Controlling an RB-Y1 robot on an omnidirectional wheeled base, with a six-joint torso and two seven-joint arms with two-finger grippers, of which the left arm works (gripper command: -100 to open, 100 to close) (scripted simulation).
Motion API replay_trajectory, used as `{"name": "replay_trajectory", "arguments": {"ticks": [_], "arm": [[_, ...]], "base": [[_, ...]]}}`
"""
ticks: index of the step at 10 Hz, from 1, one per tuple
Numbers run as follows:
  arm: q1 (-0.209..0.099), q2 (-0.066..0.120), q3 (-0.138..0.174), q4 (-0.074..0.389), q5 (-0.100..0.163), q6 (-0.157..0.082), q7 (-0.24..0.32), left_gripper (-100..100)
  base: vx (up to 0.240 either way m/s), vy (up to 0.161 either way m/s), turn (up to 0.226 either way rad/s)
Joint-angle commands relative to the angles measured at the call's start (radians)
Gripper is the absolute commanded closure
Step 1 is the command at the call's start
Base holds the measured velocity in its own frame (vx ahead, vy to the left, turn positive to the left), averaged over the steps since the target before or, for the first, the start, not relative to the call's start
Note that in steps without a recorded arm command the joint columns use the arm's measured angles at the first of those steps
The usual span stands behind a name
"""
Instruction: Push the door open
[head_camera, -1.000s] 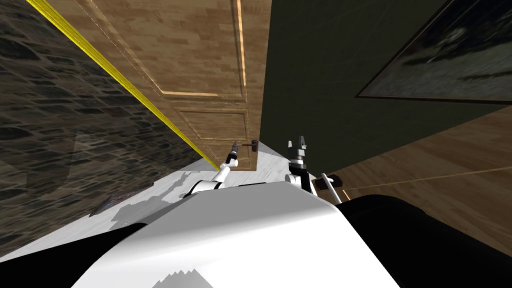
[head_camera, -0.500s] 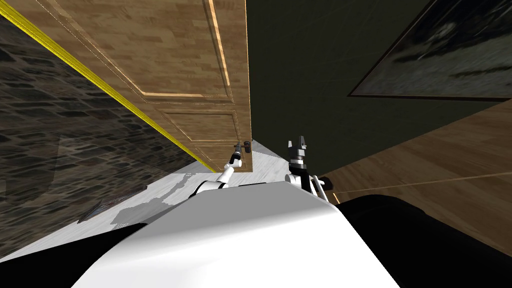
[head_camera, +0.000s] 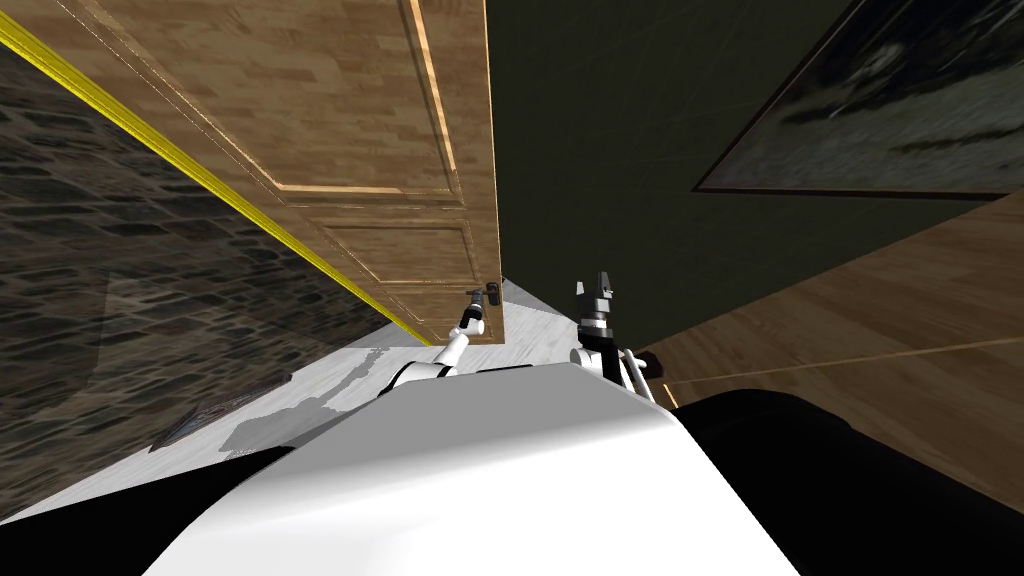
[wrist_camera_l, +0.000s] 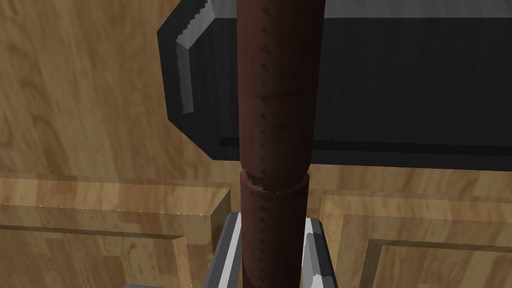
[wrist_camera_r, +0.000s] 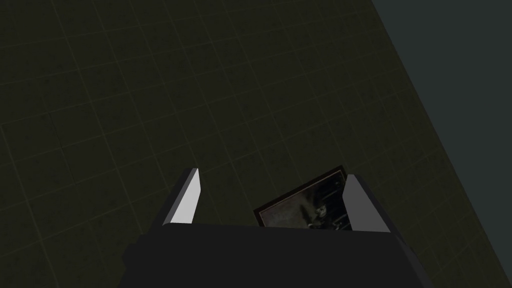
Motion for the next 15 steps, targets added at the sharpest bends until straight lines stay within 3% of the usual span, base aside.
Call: {"name": "replay_trajectory", "arguments": {"ticks": [1,2,3,6,8,9,15], "arm": [[-0.002,0.006,0.004,-0.003,0.001,-0.003,-0.001,100],[-0.002,0.006,0.004,-0.003,0.001,-0.003,-0.001,100],[-0.004,0.024,-0.009,0.006,0.008,-0.003,-0.001,100],[-0.009,0.043,-0.018,0.013,0.017,-0.006,-0.003,100],[-0.009,0.043,-0.018,0.035,0.017,-0.006,-0.003,100],[-0.012,0.054,-0.024,0.017,0.023,-0.009,-0.004,100],[-0.017,0.066,-0.034,0.025,0.033,-0.012,-0.005,100]], "base": [[0.0,0.0,0.0],[0.0,0.0,0.0],[0.079,0.037,0.089],[0.134,-0.003,0.08],[0.088,0.001,0.026],[0.084,0.02,0.121],[0.065,0.003,0.052]]}}
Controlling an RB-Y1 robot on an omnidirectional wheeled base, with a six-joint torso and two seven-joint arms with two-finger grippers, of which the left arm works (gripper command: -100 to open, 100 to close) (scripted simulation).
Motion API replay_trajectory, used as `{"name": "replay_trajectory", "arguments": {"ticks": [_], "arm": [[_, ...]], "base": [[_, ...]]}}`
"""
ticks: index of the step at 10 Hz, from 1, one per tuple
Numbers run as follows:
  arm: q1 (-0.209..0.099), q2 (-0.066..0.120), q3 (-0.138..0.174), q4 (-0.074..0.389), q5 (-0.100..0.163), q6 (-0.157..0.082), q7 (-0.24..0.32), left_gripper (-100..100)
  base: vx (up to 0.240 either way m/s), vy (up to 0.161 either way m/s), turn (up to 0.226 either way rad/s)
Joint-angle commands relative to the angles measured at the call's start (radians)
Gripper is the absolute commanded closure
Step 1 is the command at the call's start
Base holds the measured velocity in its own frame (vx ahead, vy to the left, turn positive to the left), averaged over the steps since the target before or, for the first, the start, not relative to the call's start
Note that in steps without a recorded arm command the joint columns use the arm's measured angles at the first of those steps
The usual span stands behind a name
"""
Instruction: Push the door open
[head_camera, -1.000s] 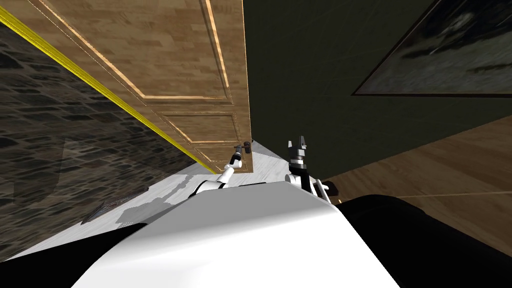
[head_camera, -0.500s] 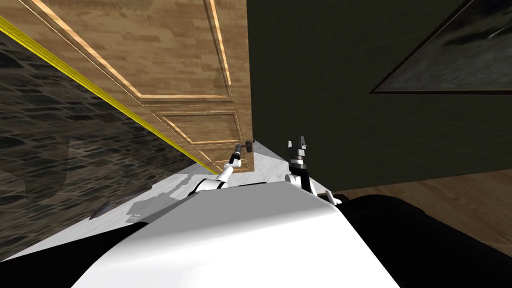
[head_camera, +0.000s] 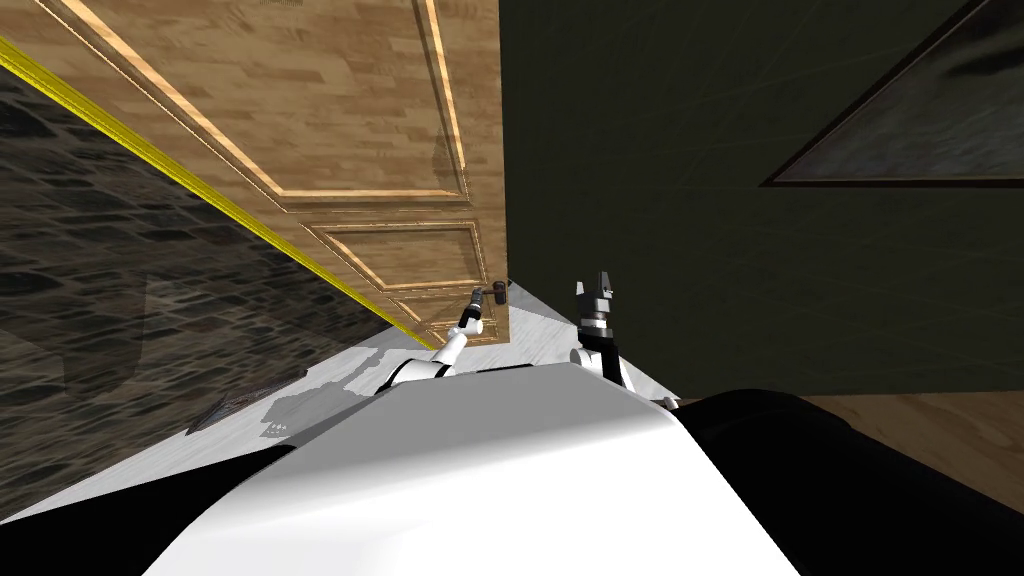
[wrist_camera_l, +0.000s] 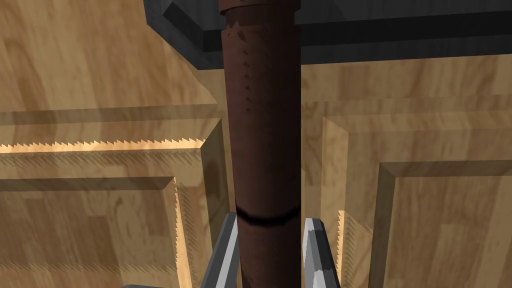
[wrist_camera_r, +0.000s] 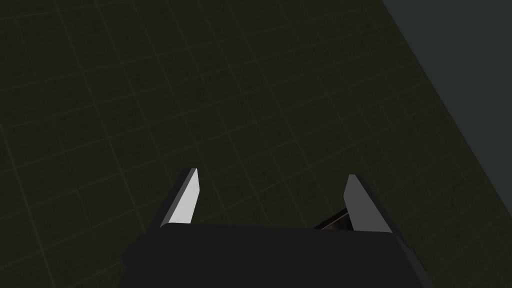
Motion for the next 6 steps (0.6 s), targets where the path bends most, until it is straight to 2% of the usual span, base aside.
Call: {"name": "replay_trajectory", "arguments": {"ticks": [1,3,6], "arm": [[0.0,0.037,0.006,-0.002,0.003,-0.008,0.015,100],[-0.004,0.045,-0.002,0.003,0.011,-0.011,0.013,100],[-0.01,0.051,-0.013,0.011,0.022,-0.015,0.012,100]], "base": [[0.025,-0.009,-0.021],[0.057,-0.011,0.081],[0.117,-0.02,0.113]]}}
